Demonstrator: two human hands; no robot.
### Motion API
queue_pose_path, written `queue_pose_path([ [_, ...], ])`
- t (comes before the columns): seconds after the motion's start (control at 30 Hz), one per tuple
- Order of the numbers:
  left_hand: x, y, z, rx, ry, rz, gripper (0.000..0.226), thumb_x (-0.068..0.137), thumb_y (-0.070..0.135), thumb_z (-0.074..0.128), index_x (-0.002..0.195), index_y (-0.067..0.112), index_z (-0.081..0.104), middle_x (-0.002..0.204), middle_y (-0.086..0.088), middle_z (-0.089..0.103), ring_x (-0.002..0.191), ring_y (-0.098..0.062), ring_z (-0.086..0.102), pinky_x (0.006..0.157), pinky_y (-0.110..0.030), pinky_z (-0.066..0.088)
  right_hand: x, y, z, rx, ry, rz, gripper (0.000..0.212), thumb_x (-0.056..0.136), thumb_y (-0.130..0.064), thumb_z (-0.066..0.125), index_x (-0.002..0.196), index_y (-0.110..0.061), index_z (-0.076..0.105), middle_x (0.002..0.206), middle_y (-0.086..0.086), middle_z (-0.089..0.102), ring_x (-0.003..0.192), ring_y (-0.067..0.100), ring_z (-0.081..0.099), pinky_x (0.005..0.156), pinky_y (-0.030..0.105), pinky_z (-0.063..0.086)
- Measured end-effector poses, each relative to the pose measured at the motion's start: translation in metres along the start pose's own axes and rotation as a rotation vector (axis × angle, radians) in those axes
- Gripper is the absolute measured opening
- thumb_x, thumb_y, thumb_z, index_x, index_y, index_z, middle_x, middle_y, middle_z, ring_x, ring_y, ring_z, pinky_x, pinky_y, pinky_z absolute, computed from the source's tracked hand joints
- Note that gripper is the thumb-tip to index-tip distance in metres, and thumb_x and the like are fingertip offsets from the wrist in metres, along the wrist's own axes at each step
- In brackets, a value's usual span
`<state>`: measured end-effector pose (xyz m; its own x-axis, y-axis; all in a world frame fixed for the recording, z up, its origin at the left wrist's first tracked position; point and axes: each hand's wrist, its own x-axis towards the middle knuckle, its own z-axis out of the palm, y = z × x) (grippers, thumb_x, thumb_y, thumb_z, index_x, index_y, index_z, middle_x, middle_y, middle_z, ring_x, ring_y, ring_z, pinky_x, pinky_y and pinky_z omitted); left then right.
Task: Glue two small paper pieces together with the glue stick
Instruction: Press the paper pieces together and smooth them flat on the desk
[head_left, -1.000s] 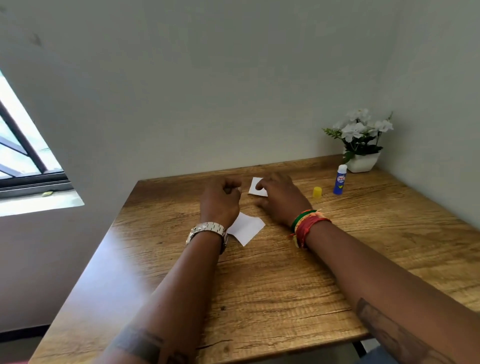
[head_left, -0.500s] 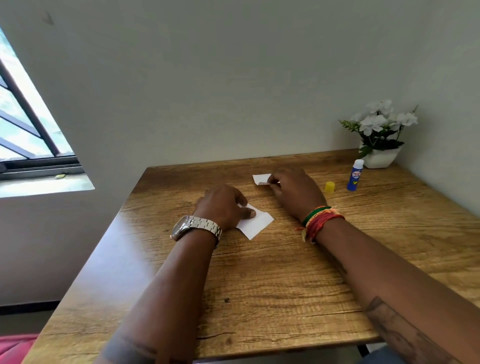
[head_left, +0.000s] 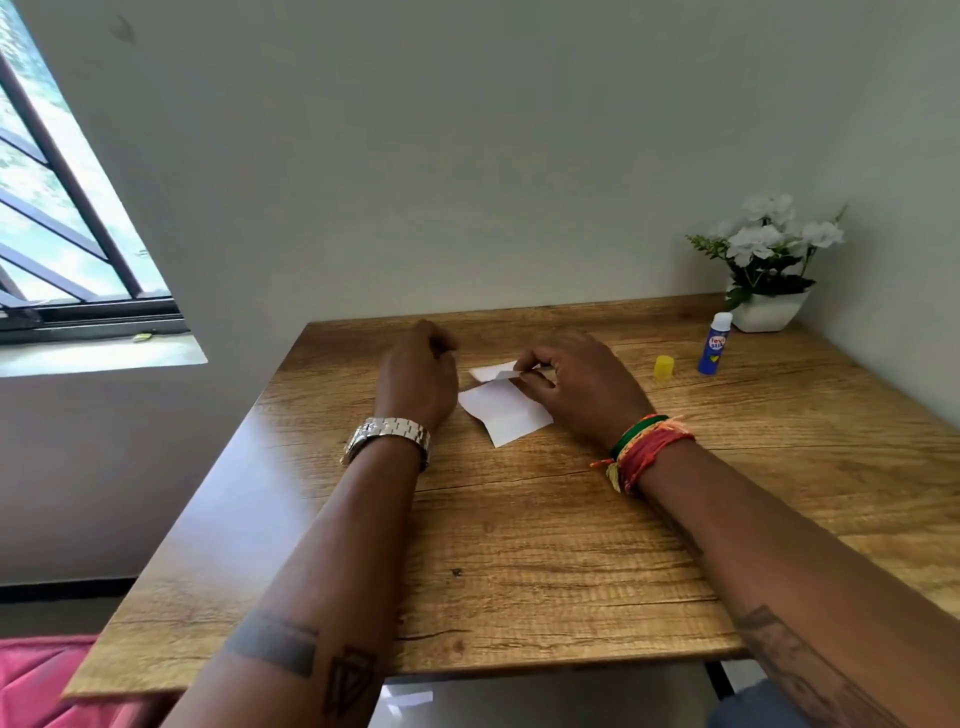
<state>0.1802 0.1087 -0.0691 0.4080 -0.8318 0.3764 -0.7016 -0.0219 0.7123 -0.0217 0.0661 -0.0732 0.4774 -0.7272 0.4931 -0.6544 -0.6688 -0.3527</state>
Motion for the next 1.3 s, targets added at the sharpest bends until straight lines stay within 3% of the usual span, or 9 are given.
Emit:
queue_pose_path([
  [0.1, 0.003, -0.003, -0.003, -0.033, 0.018, -0.063, 0.017, 0.092, 0.016, 0.064, 0.093, 0.03, 0.072, 0.095, 0.011, 0.073, 0.089, -0.009, 0.066, 0.063, -0.016, 0.039, -0.001, -0.006, 0.0, -0.033, -0.024, -0.079, 0.015, 0.095, -0.024, 0.063, 0.106, -0.025, 0.074, 0.108, -0.006, 0.072, 0.108, 0.015, 0.054, 0.079, 0.025, 0.038],
  [0.2, 0.002, -0.005, -0.003, -0.002, -0.041, -0.079, 0.014, 0.091, 0.019, 0.067, 0.095, 0.028, 0.077, 0.096, 0.013, 0.072, 0.089, -0.008, 0.064, 0.073, -0.02, 0.042, -0.003, -0.01, 0.0, -0.063, -0.03, -0.116, 0.016, 0.095, -0.023, 0.062, 0.106, -0.023, 0.074, 0.107, -0.006, 0.072, 0.107, 0.017, 0.055, 0.077, 0.028, 0.041],
  [0.37, 0.004, -0.009, -0.008, 0.031, -0.076, -0.131, 0.011, 0.089, 0.018, 0.071, 0.091, 0.026, 0.079, 0.09, 0.011, 0.071, 0.089, -0.01, 0.065, 0.072, -0.02, 0.042, -0.011, -0.011, -0.007, -0.06, 0.052, -0.147, 0.012, 0.095, -0.024, 0.064, 0.102, -0.023, 0.073, 0.105, -0.008, 0.072, 0.102, 0.017, 0.054, 0.074, 0.023, 0.032],
  [0.53, 0.002, -0.011, -0.01, 0.117, -0.146, -0.162, 0.009, 0.086, 0.019, 0.076, 0.092, 0.023, 0.082, 0.1, 0.005, 0.077, 0.096, -0.015, 0.066, 0.083, -0.025, 0.05, -0.024, -0.013, -0.016, -0.009, 0.138, -0.177, 0.01, 0.093, -0.019, 0.065, 0.1, -0.021, 0.073, 0.103, -0.009, 0.073, 0.1, 0.017, 0.056, 0.076, 0.027, 0.041],
  [0.77, 0.0, -0.007, -0.014, 0.225, -0.235, -0.117, 0.01, 0.086, 0.017, 0.076, 0.09, 0.022, 0.083, 0.101, 0.005, 0.077, 0.099, -0.014, 0.067, 0.084, -0.025, 0.051, -0.027, -0.021, -0.007, -0.056, 0.072, -0.232, 0.013, 0.091, -0.02, 0.067, 0.102, -0.021, 0.074, 0.105, -0.005, 0.072, 0.104, 0.017, 0.056, 0.079, 0.029, 0.047],
  [0.93, 0.0, -0.006, -0.015, 0.244, -0.251, -0.098, 0.012, 0.088, 0.016, 0.075, 0.094, 0.022, 0.082, 0.106, 0.003, 0.076, 0.103, -0.015, 0.066, 0.089, -0.029, 0.053, -0.027, -0.02, -0.003, -0.106, 0.02, -0.225, 0.013, 0.092, -0.025, 0.066, 0.103, -0.024, 0.073, 0.106, -0.007, 0.072, 0.104, 0.015, 0.054, 0.073, 0.023, 0.039],
  [1.3, -0.002, -0.005, -0.007, 0.247, -0.216, -0.058, 0.017, 0.092, 0.019, 0.067, 0.099, 0.025, 0.081, 0.114, 0.005, 0.074, 0.107, -0.017, 0.064, 0.082, -0.024, 0.045, -0.025, -0.017, -0.003, -0.041, -0.009, -0.102, 0.012, 0.093, -0.027, 0.065, 0.102, -0.027, 0.072, 0.105, -0.008, 0.07, 0.106, 0.013, 0.054, 0.08, 0.034, 0.051],
])
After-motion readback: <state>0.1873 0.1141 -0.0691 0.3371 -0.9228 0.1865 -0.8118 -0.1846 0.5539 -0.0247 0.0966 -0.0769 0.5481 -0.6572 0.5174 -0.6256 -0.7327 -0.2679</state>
